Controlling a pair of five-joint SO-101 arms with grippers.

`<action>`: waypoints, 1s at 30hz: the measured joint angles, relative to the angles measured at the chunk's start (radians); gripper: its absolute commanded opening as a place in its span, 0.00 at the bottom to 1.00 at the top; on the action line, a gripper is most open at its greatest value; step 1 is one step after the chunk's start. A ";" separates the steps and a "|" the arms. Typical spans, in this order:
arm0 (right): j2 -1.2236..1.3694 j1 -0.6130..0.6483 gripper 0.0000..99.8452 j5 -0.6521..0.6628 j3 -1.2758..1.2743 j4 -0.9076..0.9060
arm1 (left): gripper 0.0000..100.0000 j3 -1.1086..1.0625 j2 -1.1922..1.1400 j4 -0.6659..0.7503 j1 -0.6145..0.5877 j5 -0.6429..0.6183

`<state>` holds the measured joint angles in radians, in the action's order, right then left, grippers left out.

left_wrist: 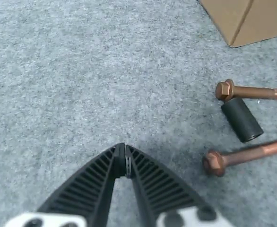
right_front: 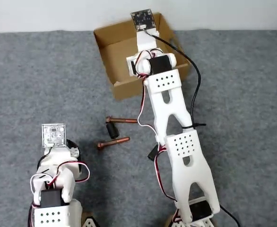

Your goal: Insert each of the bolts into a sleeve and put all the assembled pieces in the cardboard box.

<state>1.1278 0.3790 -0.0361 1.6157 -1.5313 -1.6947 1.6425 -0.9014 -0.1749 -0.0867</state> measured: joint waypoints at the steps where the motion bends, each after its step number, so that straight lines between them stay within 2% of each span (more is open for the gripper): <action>1: -0.012 0.008 0.19 0.000 0.008 -0.055 | 0.00 0.000 0.000 0.000 0.000 0.000; 5: -0.052 0.029 0.19 0.000 0.009 -0.215 | 0.00 0.000 0.000 0.000 0.000 0.000; 14: -0.130 0.077 0.19 0.000 0.009 -0.221 | 0.00 0.000 0.000 0.000 -0.006 0.003; 17: -0.186 0.123 0.19 0.000 -0.029 -0.221 | 0.00 0.000 0.000 0.002 -0.077 0.003; 20: -0.264 0.178 0.19 0.000 -0.172 -0.221 | 0.00 0.000 0.000 0.009 -0.129 -0.002; 27: -0.430 0.298 0.19 0.000 -0.658 -0.221 | 0.00 0.000 0.000 0.009 -0.140 -0.002; 30: -0.434 0.328 0.19 0.000 -0.781 -0.221 | 0.00 0.000 0.000 0.009 -0.140 -0.002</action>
<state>0.6935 0.7073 -0.0361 0.8347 -1.7522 -1.6947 1.6425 -0.8922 -0.3145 -0.0882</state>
